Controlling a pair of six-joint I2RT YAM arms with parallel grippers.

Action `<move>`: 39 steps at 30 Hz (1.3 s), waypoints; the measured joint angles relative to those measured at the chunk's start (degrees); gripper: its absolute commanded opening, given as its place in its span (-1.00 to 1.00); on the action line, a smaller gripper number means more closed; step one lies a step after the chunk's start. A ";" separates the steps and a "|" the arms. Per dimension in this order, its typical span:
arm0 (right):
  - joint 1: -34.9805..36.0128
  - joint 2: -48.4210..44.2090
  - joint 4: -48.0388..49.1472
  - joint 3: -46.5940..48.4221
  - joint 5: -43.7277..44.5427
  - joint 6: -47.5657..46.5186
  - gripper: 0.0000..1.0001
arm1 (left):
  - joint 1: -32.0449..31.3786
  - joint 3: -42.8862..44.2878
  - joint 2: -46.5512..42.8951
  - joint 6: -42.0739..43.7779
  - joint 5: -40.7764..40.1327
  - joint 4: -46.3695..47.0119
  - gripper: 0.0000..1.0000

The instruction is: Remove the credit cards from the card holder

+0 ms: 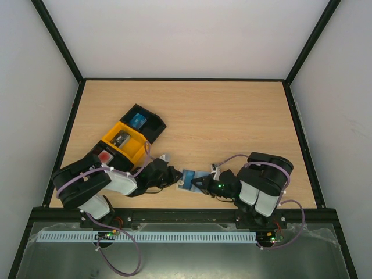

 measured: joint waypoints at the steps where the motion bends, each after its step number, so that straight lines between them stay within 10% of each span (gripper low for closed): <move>1: -0.02 0.00 0.00 0.00 0.00 0.04 -0.96 | 0.00 0.00 -0.02 0.00 -0.02 -0.11 -0.85; 29: 0.28 -21.35 -27.69 0.15 3.50 -9.14 -0.94 | 2.58 -1.97 -4.26 1.05 4.09 -3.82 -0.82; 39: 0.96 -33.88 -43.58 4.66 6.01 -13.20 -0.65 | 2.60 -0.24 -9.51 1.33 6.05 -11.96 -0.28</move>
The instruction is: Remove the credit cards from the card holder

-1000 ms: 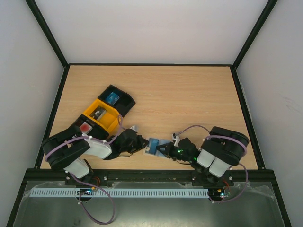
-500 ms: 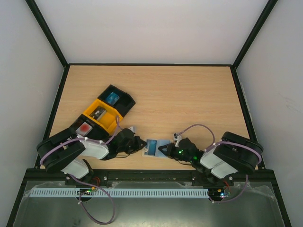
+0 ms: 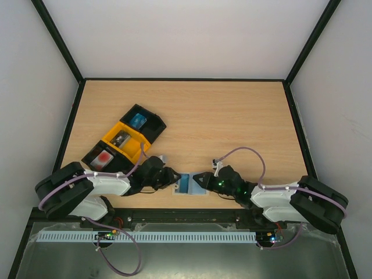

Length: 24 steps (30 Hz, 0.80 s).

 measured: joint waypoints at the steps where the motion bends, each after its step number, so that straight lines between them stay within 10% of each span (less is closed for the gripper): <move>1: 0.17 -0.17 -0.68 0.37 0.09 -0.15 -0.65 | 0.00 0.35 -0.22 0.07 0.09 -0.94 -0.28; 24: 5.14 11.02 1.81 4.37 0.20 1.95 -0.66 | 0.76 0.24 -8.09 -1.09 0.20 -4.37 -0.20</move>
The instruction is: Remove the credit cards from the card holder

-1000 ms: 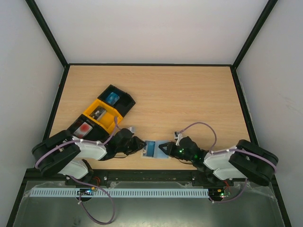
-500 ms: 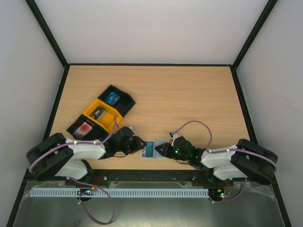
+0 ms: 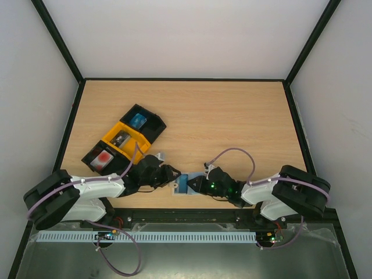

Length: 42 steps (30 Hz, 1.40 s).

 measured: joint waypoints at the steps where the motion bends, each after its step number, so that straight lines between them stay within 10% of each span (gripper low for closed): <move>1: 0.04 0.22 0.04 0.13 0.00 0.00 -0.66 | 0.02 -0.02 0.33 0.00 0.04 0.26 -0.21; 22: 0.11 4.57 2.43 1.05 0.57 0.33 -0.71 | 0.68 -3.82 12.13 -0.87 1.84 14.23 -0.87; 42: 0.09 1.42 7.34 -3.28 2.51 3.61 -0.68 | -3.19 -5.22 13.94 -5.33 -1.38 19.34 -0.86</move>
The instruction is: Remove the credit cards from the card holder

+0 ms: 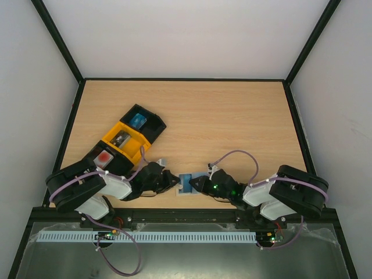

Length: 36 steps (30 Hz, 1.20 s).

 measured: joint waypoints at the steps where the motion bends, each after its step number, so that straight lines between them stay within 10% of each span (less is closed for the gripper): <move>1: 0.00 -0.07 -0.09 0.00 0.09 0.07 -0.71 | -0.13 0.00 0.09 -0.15 -0.20 0.20 -0.86; 11: -0.02 -0.04 -2.69 -0.02 0.35 -1.09 -0.96 | -0.90 0.00 2.03 -1.18 -0.63 3.15 -0.86; 36: 0.02 -13.42 -14.05 -1.40 5.90 -6.95 -0.77 | -2.08 0.04 1.70 -1.55 -1.33 2.69 -0.83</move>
